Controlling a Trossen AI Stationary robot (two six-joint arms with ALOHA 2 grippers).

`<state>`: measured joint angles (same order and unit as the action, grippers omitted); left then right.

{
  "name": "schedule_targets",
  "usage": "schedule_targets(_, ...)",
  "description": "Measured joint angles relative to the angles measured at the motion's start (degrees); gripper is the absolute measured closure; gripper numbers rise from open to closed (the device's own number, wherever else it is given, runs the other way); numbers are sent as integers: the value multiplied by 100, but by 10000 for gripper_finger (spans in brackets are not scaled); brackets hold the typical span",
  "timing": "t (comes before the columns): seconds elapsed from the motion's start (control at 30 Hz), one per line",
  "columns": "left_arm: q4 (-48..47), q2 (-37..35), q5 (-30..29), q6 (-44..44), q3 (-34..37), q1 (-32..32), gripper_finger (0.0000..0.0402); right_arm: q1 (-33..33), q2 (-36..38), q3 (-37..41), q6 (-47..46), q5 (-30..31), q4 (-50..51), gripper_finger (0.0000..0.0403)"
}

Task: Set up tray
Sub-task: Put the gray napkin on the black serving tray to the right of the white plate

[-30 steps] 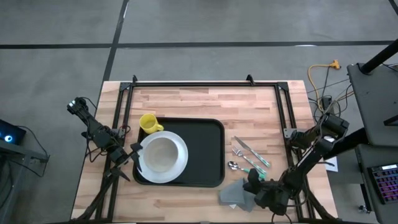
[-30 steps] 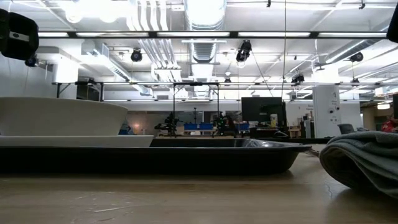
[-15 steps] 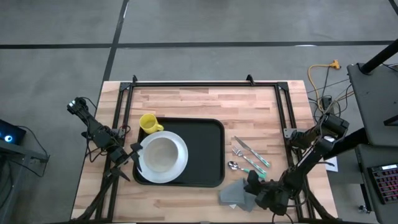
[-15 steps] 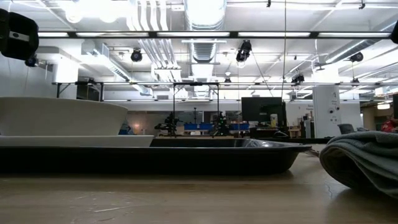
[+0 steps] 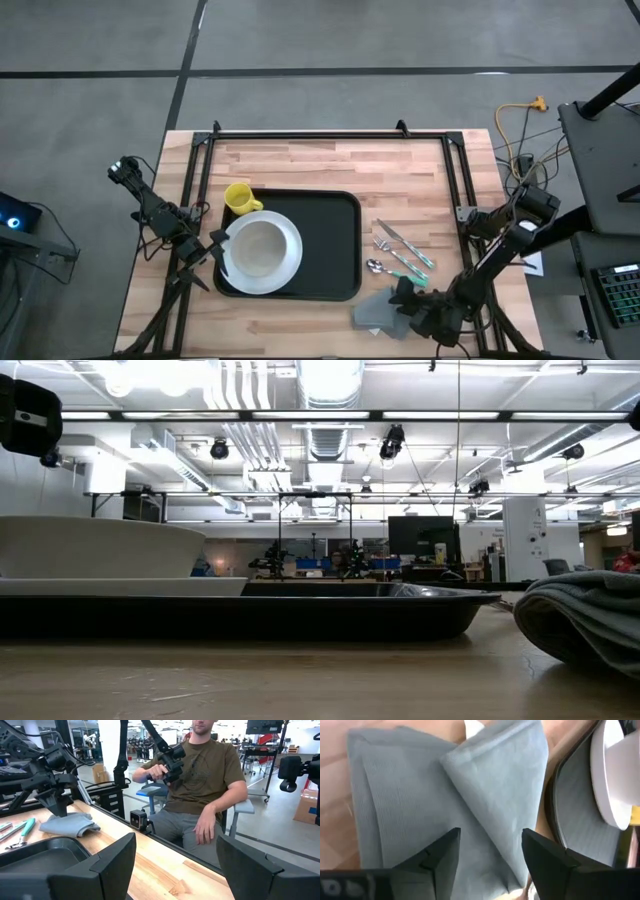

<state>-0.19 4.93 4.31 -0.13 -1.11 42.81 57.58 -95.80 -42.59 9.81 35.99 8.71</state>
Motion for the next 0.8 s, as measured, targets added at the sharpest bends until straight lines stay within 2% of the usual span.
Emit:
schedule_targets(0.27, -1, -2, 1, -1, 1, 1, 147, -89, -206, 0, 231, 47, -453, 208)
schedule_targets(0.8, 0, -2, 1, 1, 1, 2, 147, -162, -255, -2, 220, 155, -616, 289)
